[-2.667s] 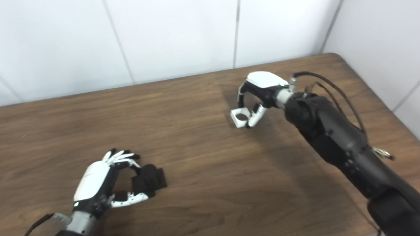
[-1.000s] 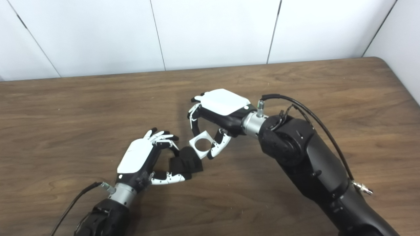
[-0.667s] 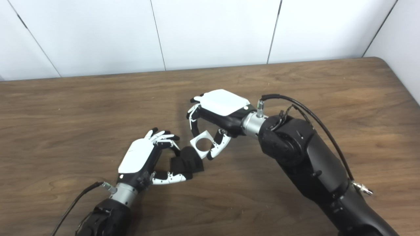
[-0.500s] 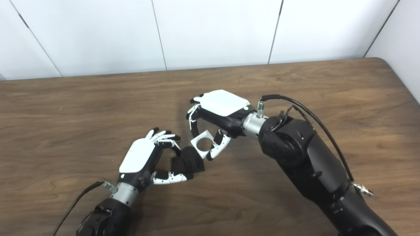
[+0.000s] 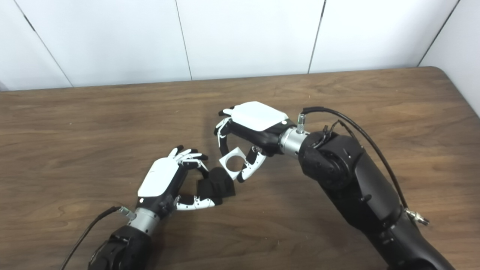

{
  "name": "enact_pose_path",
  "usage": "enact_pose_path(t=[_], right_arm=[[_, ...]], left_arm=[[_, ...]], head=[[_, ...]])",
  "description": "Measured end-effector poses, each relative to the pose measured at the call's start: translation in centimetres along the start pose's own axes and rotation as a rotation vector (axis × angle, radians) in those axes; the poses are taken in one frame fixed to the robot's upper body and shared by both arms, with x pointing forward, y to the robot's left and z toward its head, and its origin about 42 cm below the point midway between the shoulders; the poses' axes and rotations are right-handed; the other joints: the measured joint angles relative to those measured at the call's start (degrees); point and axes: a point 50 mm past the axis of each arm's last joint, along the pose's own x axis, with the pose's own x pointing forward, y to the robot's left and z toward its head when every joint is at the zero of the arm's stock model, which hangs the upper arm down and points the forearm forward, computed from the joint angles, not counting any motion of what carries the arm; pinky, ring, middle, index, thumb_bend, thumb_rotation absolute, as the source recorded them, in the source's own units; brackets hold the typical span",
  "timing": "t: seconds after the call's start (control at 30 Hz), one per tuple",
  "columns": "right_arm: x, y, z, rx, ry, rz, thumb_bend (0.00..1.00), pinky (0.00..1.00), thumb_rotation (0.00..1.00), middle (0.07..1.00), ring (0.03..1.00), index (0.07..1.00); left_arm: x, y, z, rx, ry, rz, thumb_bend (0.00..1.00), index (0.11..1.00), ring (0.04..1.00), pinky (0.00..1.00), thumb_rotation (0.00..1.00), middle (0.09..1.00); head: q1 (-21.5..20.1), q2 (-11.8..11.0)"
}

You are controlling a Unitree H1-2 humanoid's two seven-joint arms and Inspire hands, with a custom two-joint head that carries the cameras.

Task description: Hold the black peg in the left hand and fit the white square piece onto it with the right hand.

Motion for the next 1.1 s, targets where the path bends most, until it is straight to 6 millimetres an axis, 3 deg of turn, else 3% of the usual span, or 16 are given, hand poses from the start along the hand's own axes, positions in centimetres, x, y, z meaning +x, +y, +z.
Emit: enact_pose_path(t=[0.63,1.1], right_arm=[[-0.1,-1.6,-0.4,-0.020,-0.001,-0.040,0.52,0.95,0.13,0.805,0.970,0.484],[-0.7,-2.6,1.3,-0.039,-0.049,-0.031,0.52,0.95,0.13,0.800,0.956,0.484]], left_arm=[[0.0,0.0,0.0,-0.002,-0.001,-0.001,0.52,0.485,0.887,1.00,0.05,0.788],[0.1,0.0,0.0,-0.001,-0.003,-0.003,0.52,0.485,0.883,1.00,0.05,0.787]], head=[[-0.09,0.26],[0.09,0.35]])
